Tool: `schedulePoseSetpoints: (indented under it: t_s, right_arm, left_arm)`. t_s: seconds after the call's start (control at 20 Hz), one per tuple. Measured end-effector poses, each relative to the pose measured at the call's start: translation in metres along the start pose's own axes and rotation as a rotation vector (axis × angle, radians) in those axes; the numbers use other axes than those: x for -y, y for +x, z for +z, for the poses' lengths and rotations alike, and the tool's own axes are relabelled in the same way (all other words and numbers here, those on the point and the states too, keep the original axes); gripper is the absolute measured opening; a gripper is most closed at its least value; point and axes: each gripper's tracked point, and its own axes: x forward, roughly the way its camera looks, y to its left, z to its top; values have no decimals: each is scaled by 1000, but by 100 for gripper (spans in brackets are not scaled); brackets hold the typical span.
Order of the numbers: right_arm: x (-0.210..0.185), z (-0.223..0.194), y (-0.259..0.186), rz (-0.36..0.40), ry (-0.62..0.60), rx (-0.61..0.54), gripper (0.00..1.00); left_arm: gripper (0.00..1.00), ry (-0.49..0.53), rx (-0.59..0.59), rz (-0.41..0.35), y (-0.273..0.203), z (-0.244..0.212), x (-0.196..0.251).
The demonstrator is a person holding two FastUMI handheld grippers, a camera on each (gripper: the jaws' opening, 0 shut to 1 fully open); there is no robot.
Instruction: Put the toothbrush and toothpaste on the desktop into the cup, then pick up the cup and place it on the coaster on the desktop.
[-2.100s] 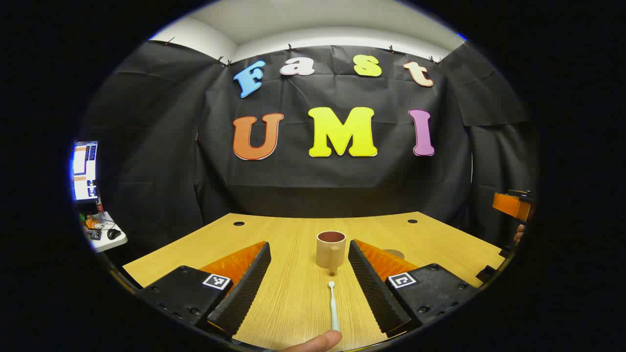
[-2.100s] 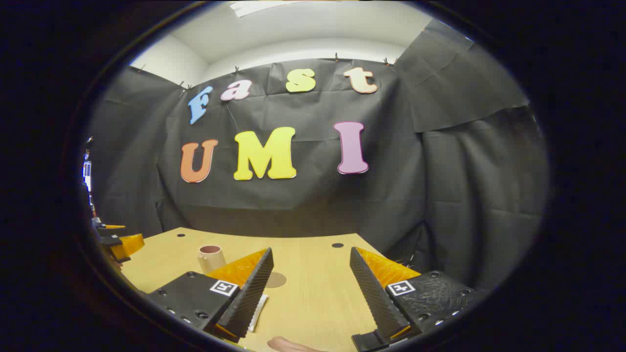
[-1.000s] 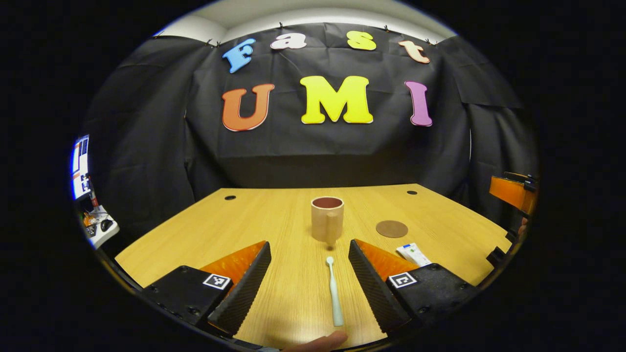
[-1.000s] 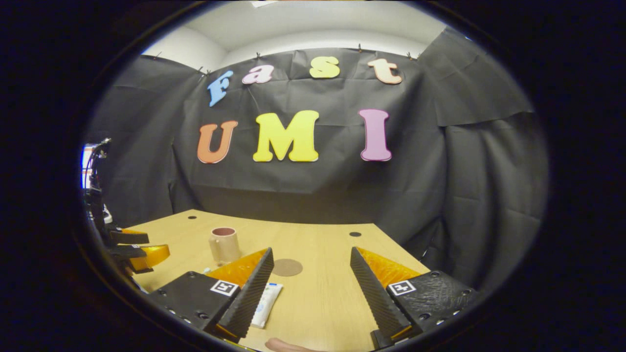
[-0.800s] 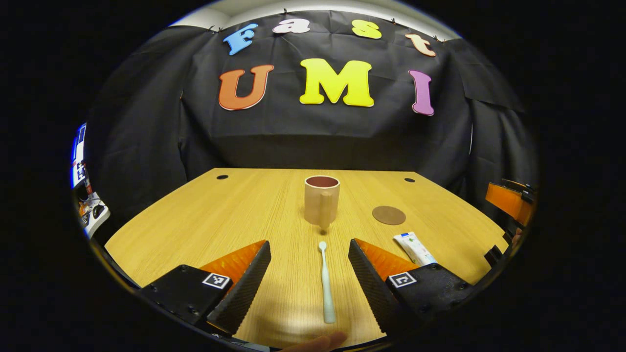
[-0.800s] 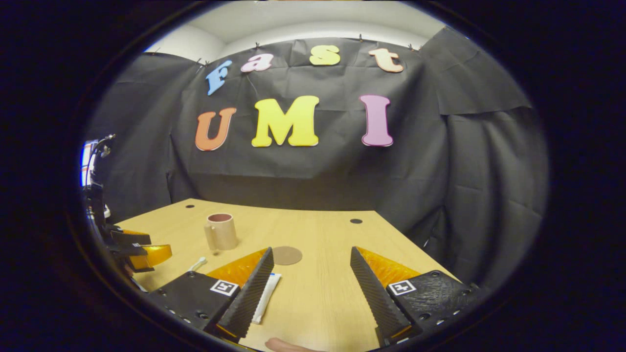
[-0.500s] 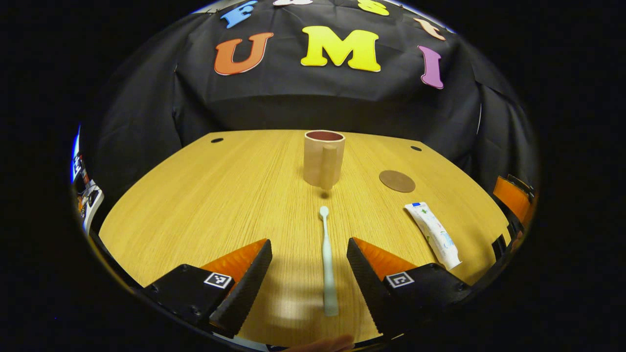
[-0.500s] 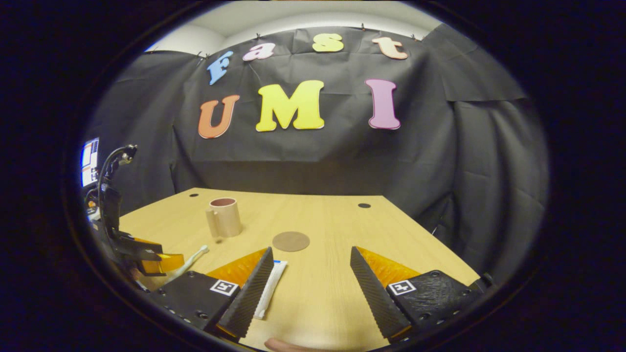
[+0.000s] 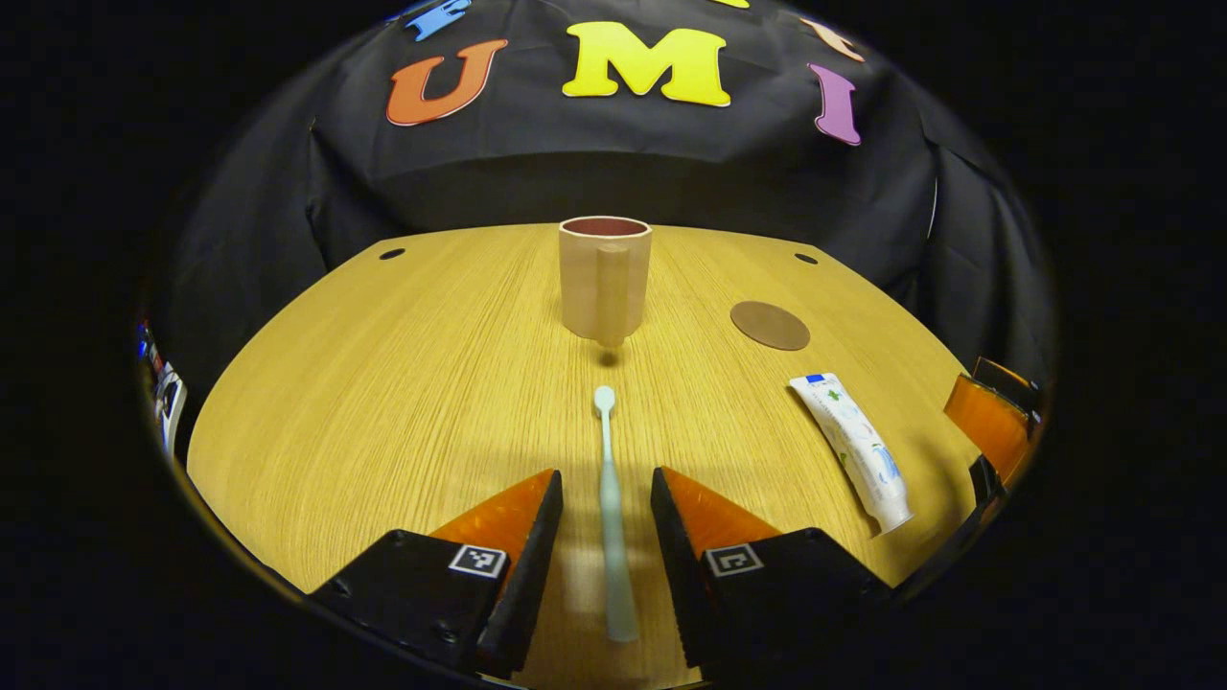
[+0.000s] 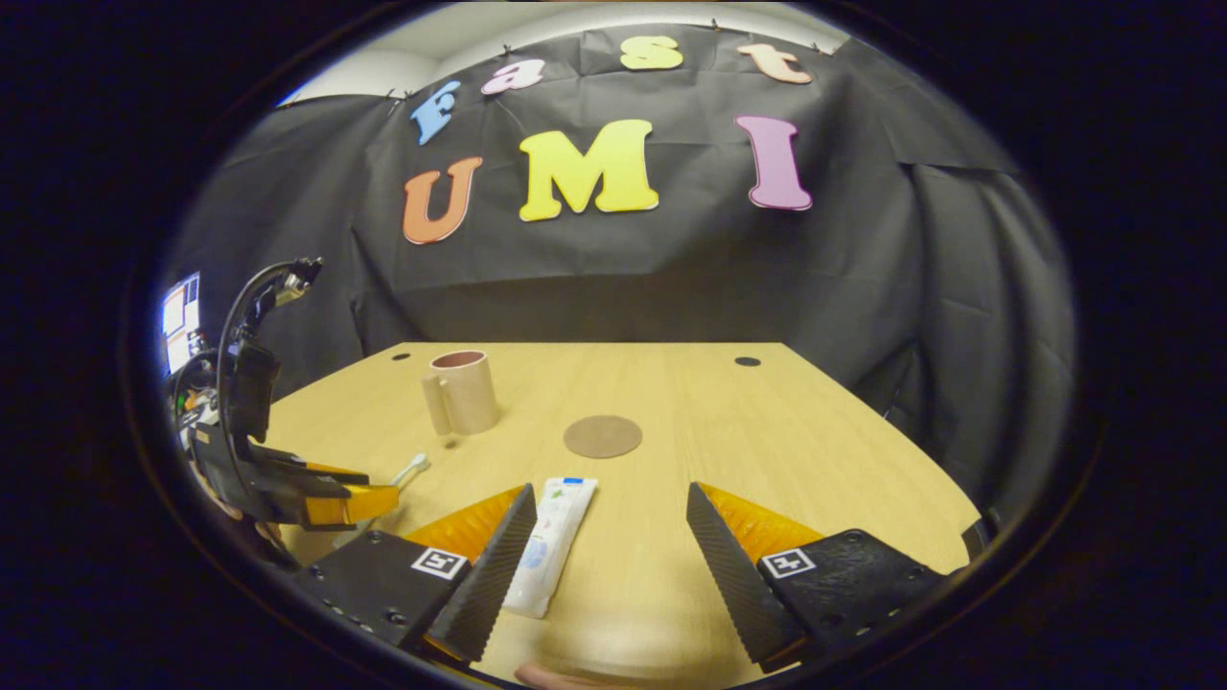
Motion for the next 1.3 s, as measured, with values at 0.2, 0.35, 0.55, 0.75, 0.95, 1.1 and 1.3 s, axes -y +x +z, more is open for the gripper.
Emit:
schedulePoseSetpoints:
  t_s: [0.2, 0.35, 0.55, 0.75, 0.95, 1.1, 1.3]
  right_arm:
    - [-3, -3, 3, -2, -9, -15, 95]
    - [-8, -3, 9, 2, -16, -29, 95]
    - [-18, -10, 16, 1, -32, -70, 95]
    - [-29, -26, 21, 3, -48, -124, 95]
    - [-39, -45, 35, -9, -52, -188, 95]
    - [-45, -56, 45, -17, -53, -229, 92]
    - [-45, -67, 55, -46, -54, -279, 83]
  left_arm:
    - [35, -15, 0, 1, 3, -1, -4]
    - [23, -3, -6, 2, 3, -2, -8]
    - [13, -17, 14, -11, 3, -1, -9]
    - [11, -29, 105, 1, -9, 12, -17]
    - [11, -10, 246, 19, -34, 39, -23]
    - [11, 28, 349, 33, -55, 60, -25]
    - [10, 51, 448, 43, -80, 81, -24]
